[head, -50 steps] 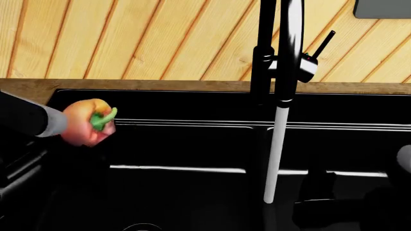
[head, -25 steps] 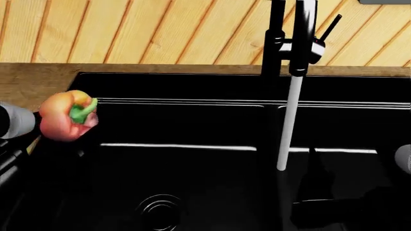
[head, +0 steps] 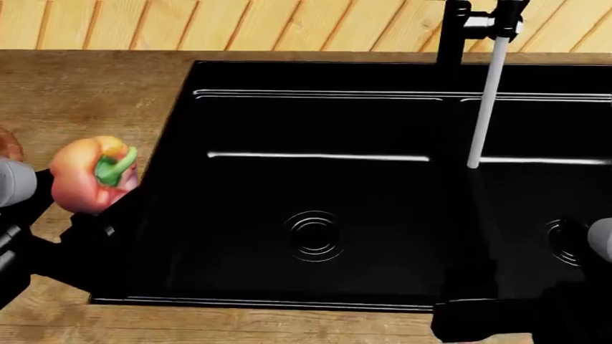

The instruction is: Pick the broccolis and apricots from the sink and place them in one bowl. Place the bell pepper in the other bowl. Then turn off the sink faucet.

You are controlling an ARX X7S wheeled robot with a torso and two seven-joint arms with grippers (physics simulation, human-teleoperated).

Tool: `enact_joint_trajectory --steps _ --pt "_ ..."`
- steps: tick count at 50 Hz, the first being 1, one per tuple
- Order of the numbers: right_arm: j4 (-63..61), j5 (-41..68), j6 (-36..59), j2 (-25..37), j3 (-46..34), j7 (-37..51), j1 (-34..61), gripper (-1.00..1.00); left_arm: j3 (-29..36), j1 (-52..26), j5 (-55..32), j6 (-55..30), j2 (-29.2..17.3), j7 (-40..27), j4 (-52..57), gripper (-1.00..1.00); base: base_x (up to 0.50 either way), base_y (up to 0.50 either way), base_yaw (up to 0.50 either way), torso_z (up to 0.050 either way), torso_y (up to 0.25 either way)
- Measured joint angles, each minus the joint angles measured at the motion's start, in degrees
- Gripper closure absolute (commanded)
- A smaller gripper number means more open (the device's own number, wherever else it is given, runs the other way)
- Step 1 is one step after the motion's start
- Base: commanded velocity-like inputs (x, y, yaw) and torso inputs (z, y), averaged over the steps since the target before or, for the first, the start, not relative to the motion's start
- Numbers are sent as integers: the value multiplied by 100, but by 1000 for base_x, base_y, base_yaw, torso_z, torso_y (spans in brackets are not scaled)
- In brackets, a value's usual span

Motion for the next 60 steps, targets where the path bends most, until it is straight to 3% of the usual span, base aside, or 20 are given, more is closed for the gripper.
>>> enact_joint_trajectory --steps 19,60 --pt "-56 -71 132 -18 -9 42 160 -100 -81 -37 -166 22 -95 -69 74 100 -248 472 0 0 0" --pt "-66 314 650 -1 100 197 1061 -100 -205 -389 -244 -72 -263 64 -180 100 110 500 0 0 0"
